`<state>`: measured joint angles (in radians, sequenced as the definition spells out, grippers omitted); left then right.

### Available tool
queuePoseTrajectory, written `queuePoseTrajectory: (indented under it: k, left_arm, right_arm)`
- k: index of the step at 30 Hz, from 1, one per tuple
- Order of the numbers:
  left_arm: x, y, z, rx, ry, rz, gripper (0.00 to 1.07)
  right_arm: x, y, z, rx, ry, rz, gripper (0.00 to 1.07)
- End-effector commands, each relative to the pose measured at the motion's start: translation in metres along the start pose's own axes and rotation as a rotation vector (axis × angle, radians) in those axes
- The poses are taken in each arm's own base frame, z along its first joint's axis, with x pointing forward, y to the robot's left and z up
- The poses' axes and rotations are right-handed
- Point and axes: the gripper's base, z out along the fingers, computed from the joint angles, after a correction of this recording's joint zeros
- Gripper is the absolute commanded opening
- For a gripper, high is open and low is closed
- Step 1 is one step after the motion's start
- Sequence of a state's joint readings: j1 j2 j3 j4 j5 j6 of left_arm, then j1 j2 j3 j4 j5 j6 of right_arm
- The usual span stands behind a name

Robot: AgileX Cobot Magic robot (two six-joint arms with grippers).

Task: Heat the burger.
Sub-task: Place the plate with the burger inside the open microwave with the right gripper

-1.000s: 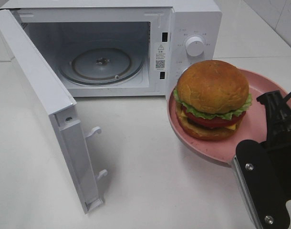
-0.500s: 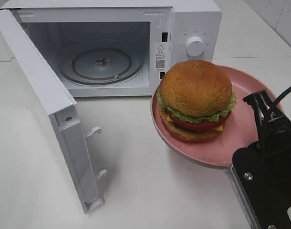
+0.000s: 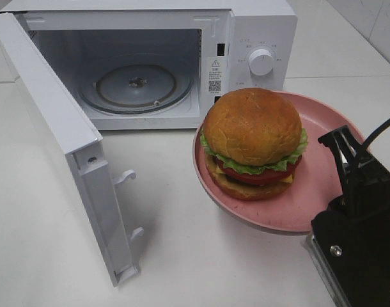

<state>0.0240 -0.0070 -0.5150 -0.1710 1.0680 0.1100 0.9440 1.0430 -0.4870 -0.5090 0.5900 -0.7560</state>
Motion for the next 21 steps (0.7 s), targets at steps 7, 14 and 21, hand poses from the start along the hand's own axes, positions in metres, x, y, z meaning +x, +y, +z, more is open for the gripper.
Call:
queuePoseTrajectory:
  k: [7,14,21]
  left_arm:
    - [0.001,-0.001,-0.001,0.006,-0.006,-0.007,0.96]
    - [0.001,-0.001,-0.001,0.006,-0.006,-0.007,0.96]
    - [0.001,-0.001,-0.001,0.006,-0.006,-0.007,0.96]
  right_arm:
    - [-0.005,-0.006,-0.003,0.064,-0.057,-0.055,0.0]
    - [-0.006,-0.007,-0.003,0.055,-0.074,-0.067,0.0]
    - [-0.014,-0.018,-0.001,0.03,-0.086,-0.057,0.0]
